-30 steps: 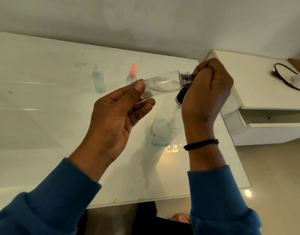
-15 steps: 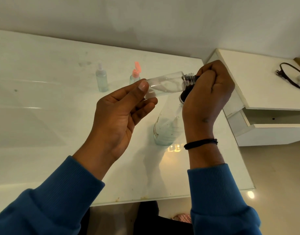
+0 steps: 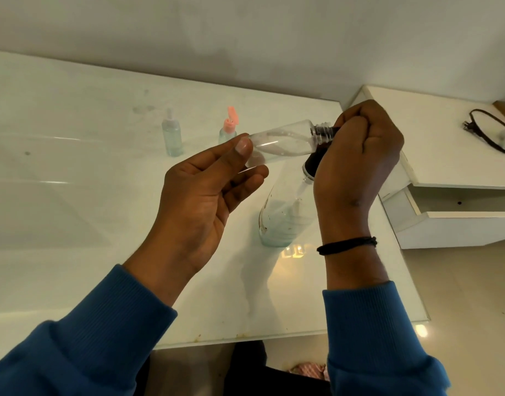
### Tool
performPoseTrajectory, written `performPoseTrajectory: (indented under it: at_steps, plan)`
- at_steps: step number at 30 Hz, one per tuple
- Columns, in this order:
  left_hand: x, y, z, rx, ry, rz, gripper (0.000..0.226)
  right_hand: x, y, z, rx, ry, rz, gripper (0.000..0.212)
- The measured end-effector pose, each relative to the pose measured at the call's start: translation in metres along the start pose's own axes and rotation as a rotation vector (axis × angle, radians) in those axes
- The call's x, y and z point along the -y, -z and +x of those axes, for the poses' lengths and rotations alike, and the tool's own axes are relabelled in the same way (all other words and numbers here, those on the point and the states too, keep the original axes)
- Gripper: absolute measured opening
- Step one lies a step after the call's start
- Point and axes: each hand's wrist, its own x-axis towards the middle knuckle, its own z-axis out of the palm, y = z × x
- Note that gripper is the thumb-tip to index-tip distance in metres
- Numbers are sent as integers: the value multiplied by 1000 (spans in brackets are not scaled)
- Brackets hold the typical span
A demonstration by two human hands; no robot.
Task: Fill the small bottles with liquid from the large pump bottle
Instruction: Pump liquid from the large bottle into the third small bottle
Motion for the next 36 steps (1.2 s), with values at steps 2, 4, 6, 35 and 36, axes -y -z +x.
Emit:
performPoseTrajectory:
  at_steps: [2,4,6,35,36]
  plan:
    - [0,0,1,1,-5,0,40,0,-2,-1,-3,-1,12,31]
    - [0,1,1,-9,-7,-2,39,-1,-3,-4,-5,-8,36,31]
    - [0,1,1,-13,-2,-3,41,-2,-2,-5,1,-7,18,29]
    - [1,0,0,-11,-3,-2,44,-1,-5,-4,-9,-30,49,30]
    - [1,0,0,-7,-2,0,44,-1,-4,-2,1,-37,46,29]
